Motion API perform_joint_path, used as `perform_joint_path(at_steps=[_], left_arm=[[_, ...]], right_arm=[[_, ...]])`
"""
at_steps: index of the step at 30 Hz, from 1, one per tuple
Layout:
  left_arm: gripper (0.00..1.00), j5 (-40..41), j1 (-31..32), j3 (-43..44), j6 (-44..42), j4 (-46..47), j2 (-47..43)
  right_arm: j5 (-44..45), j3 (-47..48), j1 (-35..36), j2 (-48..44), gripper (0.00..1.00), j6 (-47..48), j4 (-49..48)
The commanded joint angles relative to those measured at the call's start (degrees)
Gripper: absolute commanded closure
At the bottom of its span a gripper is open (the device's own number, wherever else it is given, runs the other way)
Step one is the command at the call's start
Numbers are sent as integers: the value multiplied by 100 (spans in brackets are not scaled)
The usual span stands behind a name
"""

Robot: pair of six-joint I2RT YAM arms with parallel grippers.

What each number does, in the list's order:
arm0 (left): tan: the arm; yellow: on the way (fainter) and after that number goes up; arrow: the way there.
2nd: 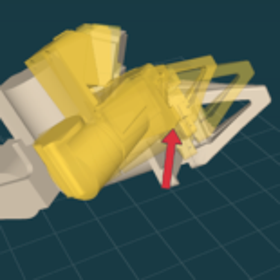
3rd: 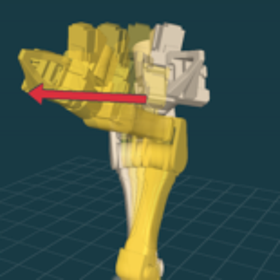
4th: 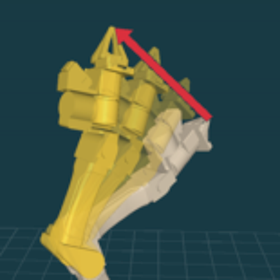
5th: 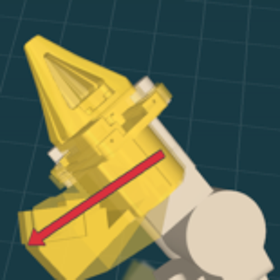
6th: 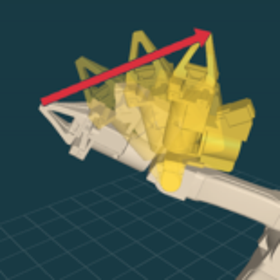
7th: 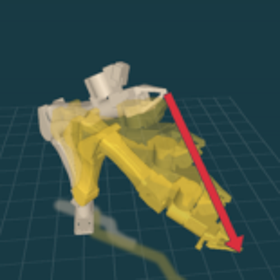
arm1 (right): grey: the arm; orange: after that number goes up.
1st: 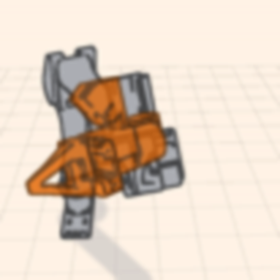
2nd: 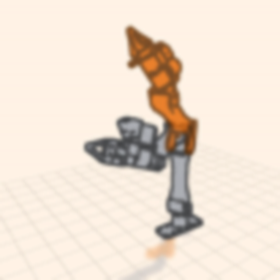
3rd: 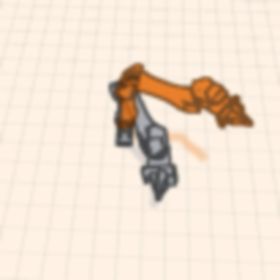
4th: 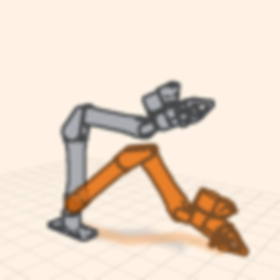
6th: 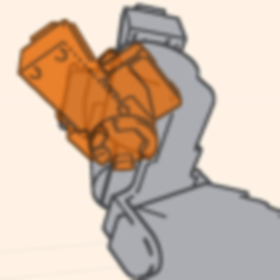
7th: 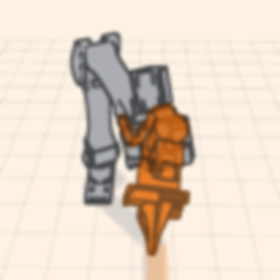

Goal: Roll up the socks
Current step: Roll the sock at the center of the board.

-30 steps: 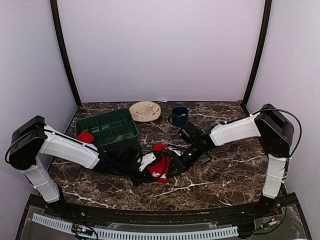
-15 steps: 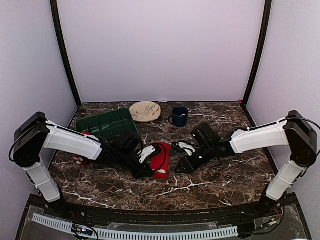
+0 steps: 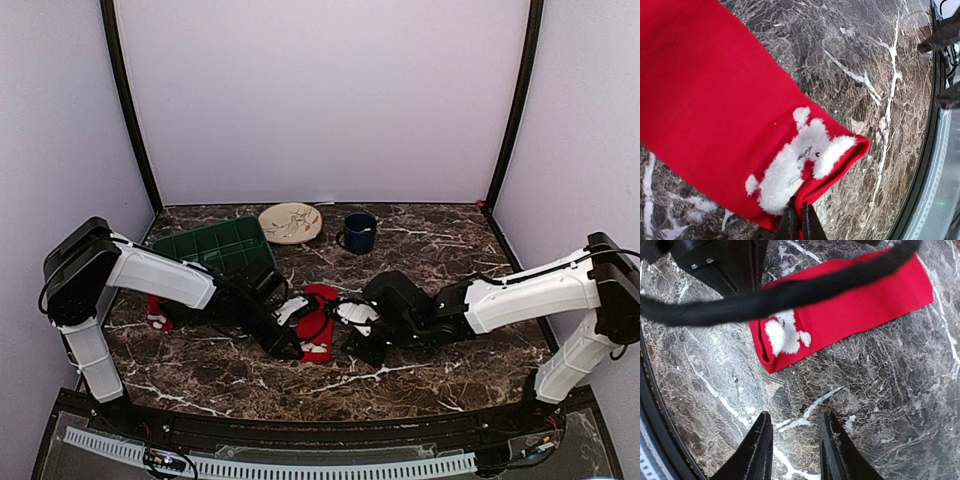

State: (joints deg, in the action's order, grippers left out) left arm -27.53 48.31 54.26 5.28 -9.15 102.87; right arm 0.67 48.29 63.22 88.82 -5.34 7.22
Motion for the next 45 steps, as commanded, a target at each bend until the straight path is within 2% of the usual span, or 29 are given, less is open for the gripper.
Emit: perform_joint_path(at_steps=[1,12,20,26,45], left_arm=[[100,-410,-121,262,172,-453,132],[100,-763,-364,529,381,-851,345],[100,-949,-427,694,316,-1129,467],[100,-1097,-487,766,285,-1230,573],[100,-1435,-610,801,181,-1307,620]], right_arm=[[882,-24,354,-41,69,594,-257],[1263,290,920,545,68,1394,-347],[1628,747,1105,1071,59,1941,-319],[1839,1066,1235,1440,56,2323,-252],[1905,1277,1267,1924,60,2946,-265]])
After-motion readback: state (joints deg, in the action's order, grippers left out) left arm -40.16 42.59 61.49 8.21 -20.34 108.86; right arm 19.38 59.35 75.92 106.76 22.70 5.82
